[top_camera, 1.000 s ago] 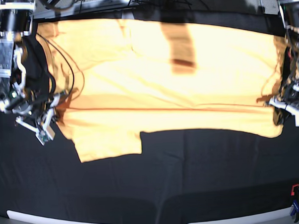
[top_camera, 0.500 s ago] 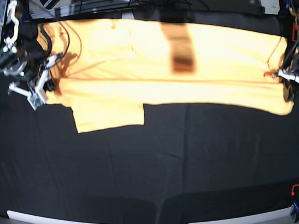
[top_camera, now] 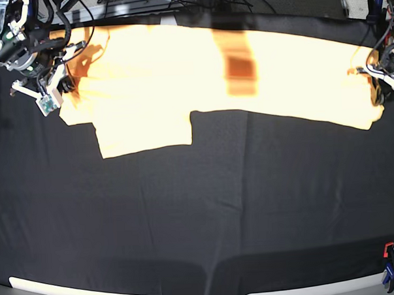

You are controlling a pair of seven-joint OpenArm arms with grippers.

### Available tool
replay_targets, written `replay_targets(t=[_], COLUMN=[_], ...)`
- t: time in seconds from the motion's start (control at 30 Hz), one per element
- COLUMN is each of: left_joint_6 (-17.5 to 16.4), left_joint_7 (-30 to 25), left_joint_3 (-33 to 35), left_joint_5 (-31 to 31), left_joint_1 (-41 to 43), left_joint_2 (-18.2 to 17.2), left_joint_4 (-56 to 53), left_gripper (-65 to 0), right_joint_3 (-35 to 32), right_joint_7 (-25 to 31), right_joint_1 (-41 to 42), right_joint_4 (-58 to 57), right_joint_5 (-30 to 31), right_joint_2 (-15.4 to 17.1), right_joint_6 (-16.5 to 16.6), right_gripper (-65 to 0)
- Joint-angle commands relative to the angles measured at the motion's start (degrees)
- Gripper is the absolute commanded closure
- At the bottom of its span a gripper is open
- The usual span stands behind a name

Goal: Layout the t-shirt on the table in an organized manner, then fold the t-shirt properly
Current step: 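Fold the lifted edge over onto the held edge with both grippers, then open right gripper and lift it off the folded shirt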

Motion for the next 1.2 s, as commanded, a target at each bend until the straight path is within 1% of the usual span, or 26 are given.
replay_targets(t=[0.0, 0.07, 0.17, 0.2, 0.23, 0.27, 0.3, 0.33, 0.37, 0.4, 0.43, 0.53, 0.57, 0.67, 0.8, 0.87, 0.93, 1.17], left_joint_6=[0.7, 0.7, 0.7, 0.7, 0.7, 0.7, 0.7, 0.7, 1.0, 1.3, 2.0, 4.1, 4.7, 4.6, 4.5, 4.4, 4.0, 3.9], left_joint_7=[-1.7, -1.8, -2.1, -2.1, -2.1, -2.1, -2.4, -2.5, -2.6, -2.5, -2.5, -3.8, -4.2, -4.3, -4.7, -4.6, -4.6, -5.5], left_joint_3=[-0.7, -0.7, -0.7, -0.7, -0.7, -0.7, -0.7, -0.7, -0.7, -0.8, -0.7, -0.8, -0.8, -0.7, -0.7, -0.7, -0.6, -0.6], left_joint_5=[0.1, 0.1, 1.2, 1.7, 1.6, 1.6, 1.6, 1.6, 1.6, 1.6, 1.5, 1.4, 1.4, 1.4, 1.4, 1.4, 1.4, 1.4], left_joint_1=[-0.3, -0.3, -0.3, -0.5, -0.5, -0.5, -0.5, -0.7, -0.8, -1.0, -1.1, -1.1, -1.1, -1.2, -2.1, -2.8, -3.0, -3.0], left_joint_2=[-1.5, -1.4, -1.4, -1.4, -1.5, -1.6, -1.8, -2.0, -2.3, -2.5, -2.9, -3.4, -3.4, -3.1, -2.4, -1.9, -1.9, -1.9], left_joint_4=[1.0, 1.0, 1.0, 1.0, 1.0, 1.0, 1.0, 1.0, 1.0, 1.0, 1.0, 1.0, 1.0, 1.0, 1.0, 1.0, 1.1, 1.1], left_gripper=[0.0, 0.0, 0.0, 0.0, 0.0, -1.6, -9.2, -15.8, -20.4, -22.0, -22.0, -22.0, -22.0, -22.0, -22.0, -22.0, -22.0, -22.0], right_joint_3=[0.6, 0.6, 0.6, 0.6, 0.6, 0.6, 0.6, 0.6, 0.6, 0.6, 0.6, 0.6, 0.6, 0.6, 0.4, -0.4, -2.3, -12.2], right_joint_7=[-0.5, -2.4, -7.0, -7.8, -8.1, -8.0, -7.4, -6.5, -4.8, -3.3, -1.9, -1.7, -2.5, -6.1, -10.8, -12.2, -12.9, -13.6], right_joint_1=[-0.3, -0.5, -0.6, -0.6, -0.6, -0.6, -0.4, -0.2, 0.1, 0.5, 1.2, 5.3, 7.3, 14.5, 24.7, 28.4, 31.1, 37.7], right_joint_4=[1.0, 1.0, 1.0, 1.0, 1.0, 1.0, 1.0, 1.0, 1.0, 1.0, 0.9, -0.5, -1.7, -6.3, -12.9, -16.4, -20.1, -30.5], right_joint_5=[-0.7, -0.7, -0.7, -0.7, -0.7, -0.7, -0.7, -0.7, -0.4, -0.2, 0.5, 5.8, 7.6, 11.8, 14.3, 16.0, 15.9, 12.5], right_joint_2=[0.8, 0.8, 0.8, 0.8, 0.8, 0.8, 0.8, 0.9, 0.9, 1.0, 0.9, 0.9, 0.9, 0.9, 1.0, 0.9, 0.9, 0.9], right_joint_6=[-0.4, -0.4, -0.4, -0.4, -0.4, -0.5, -0.5, -0.5, -0.5, -0.5, -0.5, -0.6, -0.6, -0.5, -0.4, -0.4, -0.2, 0.2], right_gripper=[0.0, 0.0, 0.0, -5.2, -12.5, -19.5, -24.9, -28.8, -30.5, -30.6, -30.6, -30.6, -30.6, -30.6, -30.6, -30.6, -30.6, -30.6])
